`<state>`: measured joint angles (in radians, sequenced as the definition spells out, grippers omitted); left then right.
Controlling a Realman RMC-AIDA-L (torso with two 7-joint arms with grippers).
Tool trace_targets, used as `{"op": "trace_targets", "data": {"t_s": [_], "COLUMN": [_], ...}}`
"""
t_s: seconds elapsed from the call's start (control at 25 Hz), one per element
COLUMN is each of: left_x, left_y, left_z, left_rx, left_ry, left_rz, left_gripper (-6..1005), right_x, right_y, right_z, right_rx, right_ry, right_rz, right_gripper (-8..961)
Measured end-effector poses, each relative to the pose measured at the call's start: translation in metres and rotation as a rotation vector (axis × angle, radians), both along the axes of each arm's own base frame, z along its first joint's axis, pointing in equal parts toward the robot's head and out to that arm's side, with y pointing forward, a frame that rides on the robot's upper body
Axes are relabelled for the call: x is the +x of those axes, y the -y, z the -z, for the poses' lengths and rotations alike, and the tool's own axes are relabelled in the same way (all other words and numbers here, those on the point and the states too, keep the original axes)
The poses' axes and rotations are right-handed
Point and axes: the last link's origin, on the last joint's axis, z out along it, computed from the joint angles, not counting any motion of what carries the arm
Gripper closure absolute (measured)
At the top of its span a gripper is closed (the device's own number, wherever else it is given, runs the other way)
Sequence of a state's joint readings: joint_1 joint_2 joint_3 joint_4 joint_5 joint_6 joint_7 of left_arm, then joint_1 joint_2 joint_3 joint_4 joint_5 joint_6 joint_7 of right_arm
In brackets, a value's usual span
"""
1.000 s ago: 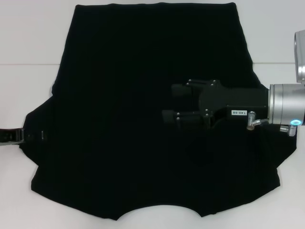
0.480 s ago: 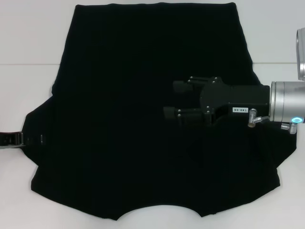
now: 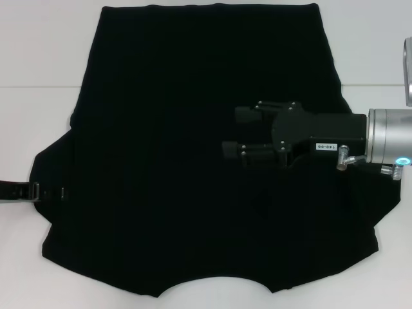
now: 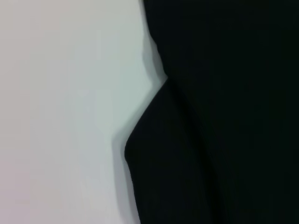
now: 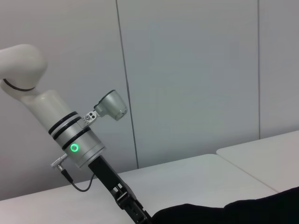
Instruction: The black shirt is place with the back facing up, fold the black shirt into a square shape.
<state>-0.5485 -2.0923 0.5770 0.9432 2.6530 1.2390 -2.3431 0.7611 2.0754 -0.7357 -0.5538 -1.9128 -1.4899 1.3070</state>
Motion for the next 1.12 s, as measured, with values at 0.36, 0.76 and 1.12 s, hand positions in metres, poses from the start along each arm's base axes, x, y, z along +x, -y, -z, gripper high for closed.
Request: {"op": "trace_targets", "data": {"t_s": [0.36, 0.76, 1.12], "left_x": [-0.0019, -0.0053, -0.0069], "left_y": [-0.0018, -0.0031, -0.0036], "left_z": [-0.0051, -0.0046, -0.0034], "left_rx": [0.021, 0.030, 0.035], "left_ry": [-0.008, -0.027, -0.034], "left_rz": [-0.007, -0.013, -0.014], "left_gripper": [280, 668, 958], "right_x": [0.0001, 0.0005, 0.0023], "right_y": [-0.0006, -0.0004, 0.0006], "right_z": [-0.0023, -0.0030, -0.0045], "right_rx": [0.005, 0.011, 0.018], "right_ry": [-0.010, -0.019, -0.034], "right_rz": [0.003, 0.006, 0.014], "right_gripper": [103, 102, 103]}}
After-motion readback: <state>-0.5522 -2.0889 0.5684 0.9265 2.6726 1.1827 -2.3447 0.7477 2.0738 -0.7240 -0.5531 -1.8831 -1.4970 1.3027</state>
